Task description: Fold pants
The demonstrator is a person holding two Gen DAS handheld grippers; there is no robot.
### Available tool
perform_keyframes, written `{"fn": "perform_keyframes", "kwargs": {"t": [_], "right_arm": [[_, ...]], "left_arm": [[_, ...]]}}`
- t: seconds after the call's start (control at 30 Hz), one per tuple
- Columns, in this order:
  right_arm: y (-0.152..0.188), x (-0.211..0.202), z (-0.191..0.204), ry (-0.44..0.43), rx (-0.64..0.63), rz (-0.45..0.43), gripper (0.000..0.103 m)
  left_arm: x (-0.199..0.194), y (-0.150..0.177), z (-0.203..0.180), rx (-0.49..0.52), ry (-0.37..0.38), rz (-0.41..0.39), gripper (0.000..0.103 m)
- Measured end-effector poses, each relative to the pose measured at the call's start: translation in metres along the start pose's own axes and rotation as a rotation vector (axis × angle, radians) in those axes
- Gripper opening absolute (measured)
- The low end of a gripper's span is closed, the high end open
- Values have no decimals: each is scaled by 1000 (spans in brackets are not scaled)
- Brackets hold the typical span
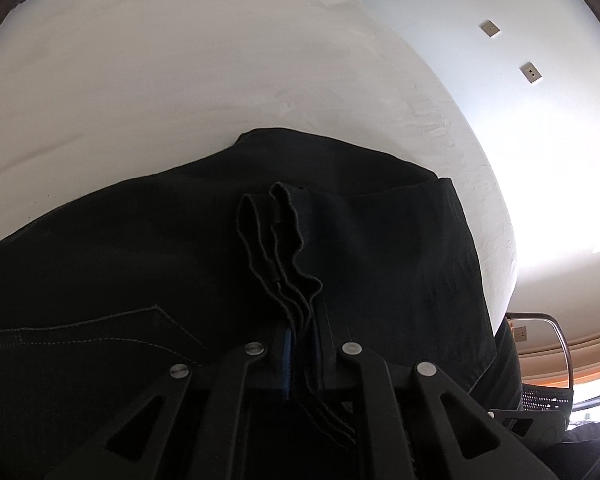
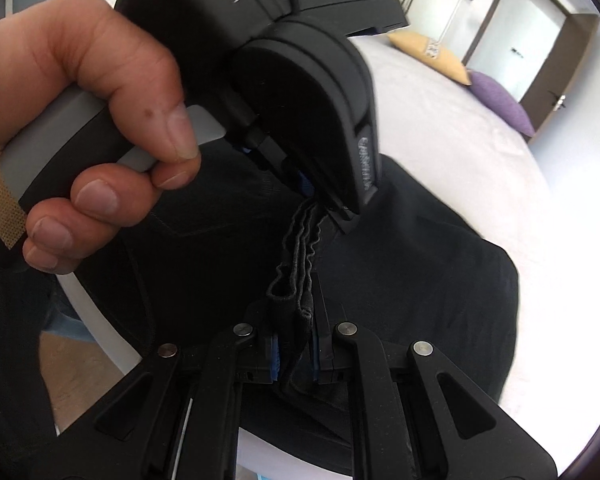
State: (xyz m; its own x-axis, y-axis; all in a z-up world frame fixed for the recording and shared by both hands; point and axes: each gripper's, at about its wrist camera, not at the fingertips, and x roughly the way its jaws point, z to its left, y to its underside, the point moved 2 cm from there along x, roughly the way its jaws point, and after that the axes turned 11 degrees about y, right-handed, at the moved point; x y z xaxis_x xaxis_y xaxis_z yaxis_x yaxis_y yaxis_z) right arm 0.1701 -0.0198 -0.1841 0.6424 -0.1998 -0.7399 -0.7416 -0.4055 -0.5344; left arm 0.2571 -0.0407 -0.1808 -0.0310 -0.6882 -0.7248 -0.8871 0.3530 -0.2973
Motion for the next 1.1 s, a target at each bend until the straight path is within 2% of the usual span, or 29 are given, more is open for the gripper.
{"fn": "perform_keyframes", "kwargs": {"t": [0.23, 0.4, 0.47, 0.5, 0.53, 0.57, 0.6, 0.63, 0.7, 0.8, 0.9, 0.93, 1.0, 1.03, 1.1], "right_arm": [[9, -3, 10, -23, -43, 12, 10], [22, 3, 18, -22, -59, 37, 13], [16, -6, 27, -35, -52, 48, 14], [16, -11, 25, -71, -36, 57, 18], [13, -14, 13, -116, -15, 67, 26], [19, -19, 5, -172, 15, 73, 33], [26, -28, -8, -243, 64, 77, 57], [33, -35, -21, -295, 113, 73, 67], [48, -52, -55, -400, 236, 53, 67], [68, -58, -120, -537, 437, 49, 67], [89, -35, -201, -616, 631, 50, 66], [95, -25, -224, -631, 680, 61, 62], [97, -6, -262, -671, 760, 76, 57], [99, 5, -279, -688, 793, 79, 57], [100, 24, -300, -760, 856, 107, 57]], "left_arm": [[-7, 14, 6, 11, -23, -7, 9], [14, 0, -13, -7, -20, -15, 14], [6, 6, -9, -1, -38, -32, 22], [2, 6, -11, 6, -67, -43, 34], [-4, 5, -16, 21, -128, -67, 41], [-12, 6, -19, 34, -184, -95, 56], [-20, 7, -22, 42, -250, -122, 70], [-28, 8, -25, 52, -311, -149, 73], [-37, 12, -35, 71, -369, -192, 73], [-38, 23, -66, 132, -375, -242, 72], [-6, 38, -91, 194, -398, -195, 70], [4, 44, -94, 202, -390, -171, 69], [30, 59, -95, 190, -376, -101, 61], [40, 69, -94, 185, -397, -86, 61], [42, 81, -98, 193, -414, -114, 61]]}}
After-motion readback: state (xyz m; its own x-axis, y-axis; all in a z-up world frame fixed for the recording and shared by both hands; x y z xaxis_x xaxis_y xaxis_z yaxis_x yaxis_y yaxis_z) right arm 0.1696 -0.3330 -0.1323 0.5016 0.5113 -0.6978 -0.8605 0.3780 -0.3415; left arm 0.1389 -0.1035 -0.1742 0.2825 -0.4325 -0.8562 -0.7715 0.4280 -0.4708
